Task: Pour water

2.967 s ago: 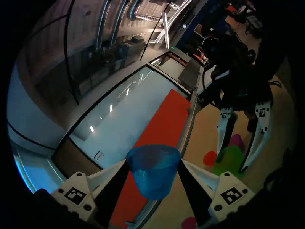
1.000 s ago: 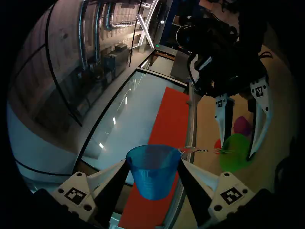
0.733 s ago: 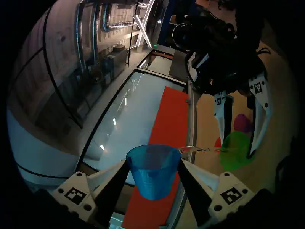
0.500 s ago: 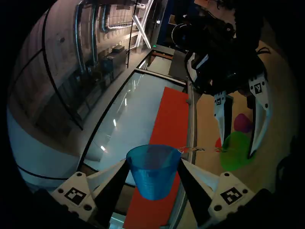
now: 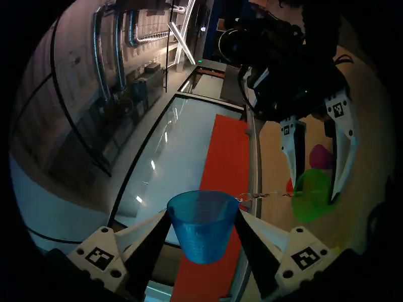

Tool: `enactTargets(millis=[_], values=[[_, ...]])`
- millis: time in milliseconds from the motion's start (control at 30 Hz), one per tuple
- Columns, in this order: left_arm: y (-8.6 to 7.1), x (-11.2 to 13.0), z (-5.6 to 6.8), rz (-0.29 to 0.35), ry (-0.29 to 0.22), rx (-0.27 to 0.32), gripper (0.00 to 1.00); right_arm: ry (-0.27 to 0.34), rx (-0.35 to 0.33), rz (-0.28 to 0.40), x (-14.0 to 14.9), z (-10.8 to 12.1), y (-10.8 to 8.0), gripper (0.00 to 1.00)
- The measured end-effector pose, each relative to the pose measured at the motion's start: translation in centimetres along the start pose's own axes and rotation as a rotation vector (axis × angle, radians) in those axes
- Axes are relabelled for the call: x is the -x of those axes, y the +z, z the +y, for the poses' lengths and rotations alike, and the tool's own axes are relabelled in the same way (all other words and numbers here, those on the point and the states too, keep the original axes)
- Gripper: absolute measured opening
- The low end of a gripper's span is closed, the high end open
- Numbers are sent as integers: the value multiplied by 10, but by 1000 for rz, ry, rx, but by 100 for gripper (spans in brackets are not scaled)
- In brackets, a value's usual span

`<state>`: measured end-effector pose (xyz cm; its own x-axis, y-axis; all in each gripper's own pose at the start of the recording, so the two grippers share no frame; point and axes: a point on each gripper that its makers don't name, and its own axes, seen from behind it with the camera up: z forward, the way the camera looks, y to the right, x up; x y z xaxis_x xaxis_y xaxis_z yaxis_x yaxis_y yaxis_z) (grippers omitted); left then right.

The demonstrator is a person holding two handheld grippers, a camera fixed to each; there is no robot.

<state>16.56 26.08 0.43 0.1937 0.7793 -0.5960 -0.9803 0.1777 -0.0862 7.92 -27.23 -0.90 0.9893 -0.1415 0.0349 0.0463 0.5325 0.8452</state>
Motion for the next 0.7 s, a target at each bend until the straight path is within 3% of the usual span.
enactTargets(millis=[700], values=[[-2, -2, 5, -3, 59, -2, 86, 3, 3, 7, 0, 0, 2, 90]])
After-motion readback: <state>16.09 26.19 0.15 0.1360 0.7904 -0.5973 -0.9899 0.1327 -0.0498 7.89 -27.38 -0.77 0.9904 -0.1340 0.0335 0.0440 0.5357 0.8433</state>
